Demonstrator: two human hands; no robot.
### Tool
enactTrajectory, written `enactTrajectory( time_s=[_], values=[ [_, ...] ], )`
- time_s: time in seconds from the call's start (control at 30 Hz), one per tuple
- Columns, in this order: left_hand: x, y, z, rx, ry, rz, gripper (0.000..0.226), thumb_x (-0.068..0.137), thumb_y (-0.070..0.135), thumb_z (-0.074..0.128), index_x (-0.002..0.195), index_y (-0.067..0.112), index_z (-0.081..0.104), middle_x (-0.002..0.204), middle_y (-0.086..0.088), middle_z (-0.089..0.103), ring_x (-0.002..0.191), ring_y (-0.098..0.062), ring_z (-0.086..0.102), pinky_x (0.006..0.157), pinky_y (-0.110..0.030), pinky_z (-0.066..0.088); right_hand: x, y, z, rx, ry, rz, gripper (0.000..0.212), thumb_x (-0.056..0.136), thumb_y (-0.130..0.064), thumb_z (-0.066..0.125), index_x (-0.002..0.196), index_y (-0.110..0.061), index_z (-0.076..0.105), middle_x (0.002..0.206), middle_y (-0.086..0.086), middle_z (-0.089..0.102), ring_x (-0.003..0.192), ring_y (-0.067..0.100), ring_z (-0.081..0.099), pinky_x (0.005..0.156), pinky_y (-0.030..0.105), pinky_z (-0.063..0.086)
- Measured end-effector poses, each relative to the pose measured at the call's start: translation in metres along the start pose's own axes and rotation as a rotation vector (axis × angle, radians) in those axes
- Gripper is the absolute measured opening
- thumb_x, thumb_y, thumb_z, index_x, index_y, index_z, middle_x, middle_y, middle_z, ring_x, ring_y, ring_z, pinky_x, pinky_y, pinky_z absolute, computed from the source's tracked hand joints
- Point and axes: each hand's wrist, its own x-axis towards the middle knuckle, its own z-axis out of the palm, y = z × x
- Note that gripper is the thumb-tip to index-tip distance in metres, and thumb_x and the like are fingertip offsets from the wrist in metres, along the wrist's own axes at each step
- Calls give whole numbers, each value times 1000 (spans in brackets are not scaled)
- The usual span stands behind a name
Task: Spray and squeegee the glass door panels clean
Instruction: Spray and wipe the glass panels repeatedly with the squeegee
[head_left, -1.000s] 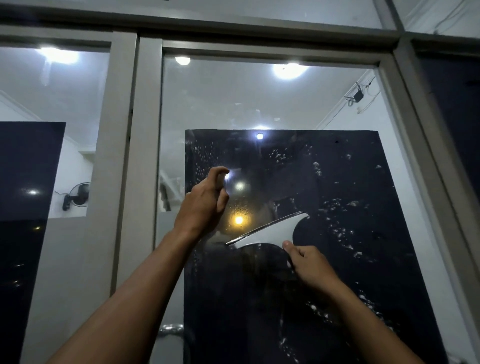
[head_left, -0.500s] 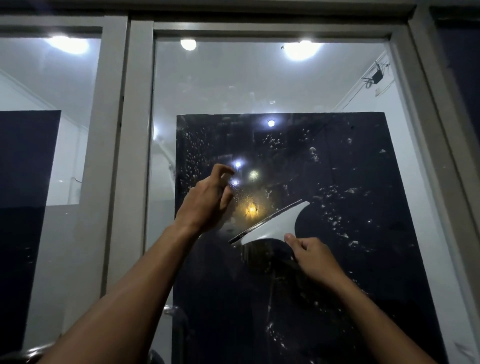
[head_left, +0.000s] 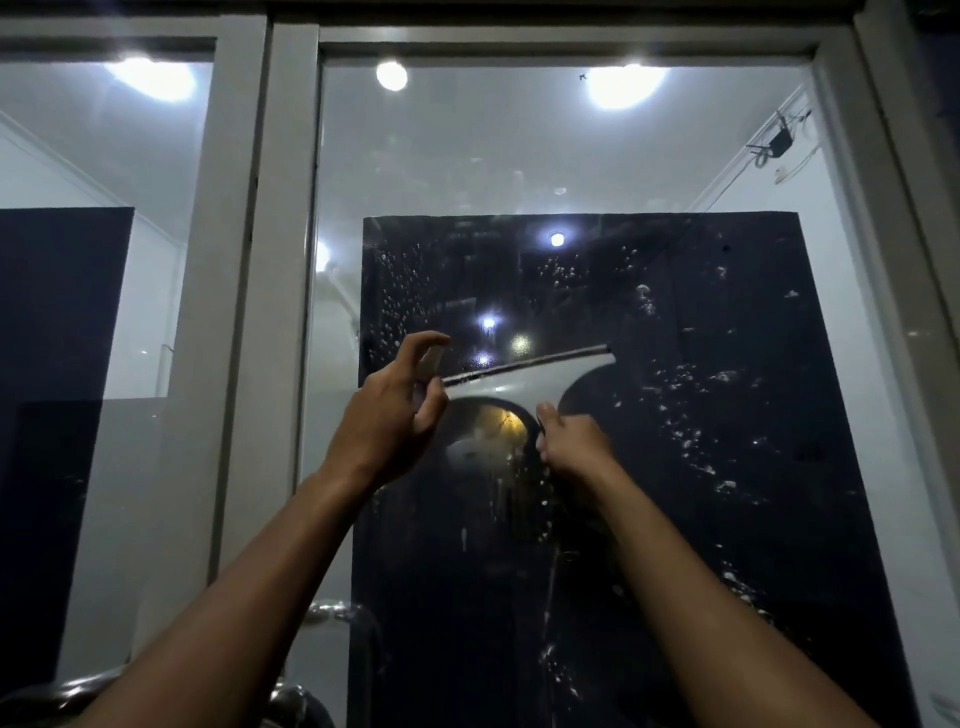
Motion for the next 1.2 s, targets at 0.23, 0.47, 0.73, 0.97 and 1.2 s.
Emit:
enactTrajectory(
  time_s=[0.23, 0.47, 0.73, 0.97, 1.2],
  values=[
    [-11, -7, 5, -57, 5, -34, 40, 93, 42, 41, 133, 42, 38, 92, -3, 69, 73, -21, 65, 71, -51, 58, -32, 39, 27, 7, -16, 82, 59, 102, -52, 37, 79, -7, 68, 78, 11, 67, 83, 31, 69, 77, 37, 55],
    [-10, -7, 12, -68, 5, -18, 37, 96, 37, 46, 132, 43, 38, 93, -5, 68, 79, -27, 66, 74, -51, 57, -42, 4, 23, 302, -24, 184, 51, 105, -40, 41, 70, -6, 55, 53, 5, 50, 35, 13, 44, 39, 21, 37],
    [-20, -14, 12, -100, 1, -23, 35, 98, 36, 45, 131, 41, 38, 88, -1, 71, 79, -22, 67, 74, -49, 58, -68, 14, 27, 293, -49, 227, 48, 104, -37, 45, 71, -5, 58, 53, 5, 53, 35, 10, 47, 34, 15, 36],
    [-25, -13, 8, -91, -18, -34, 35, 100, 33, 48, 132, 40, 38, 94, -1, 70, 80, -21, 66, 75, -48, 58, -73, 9, 27, 329, -17, 207, 48, 105, -35, 44, 67, -7, 54, 56, 6, 51, 40, 13, 45, 34, 14, 35],
    [-32, -14, -3, -70, -2, -12, 37, 100, 26, 51, 132, 40, 41, 91, -2, 68, 74, -21, 63, 69, -43, 56, -36, -7, 18, 294, -28, 172, 48, 105, -37, 44, 69, -7, 54, 58, 6, 51, 40, 13, 46, 38, 19, 39]
  ],
)
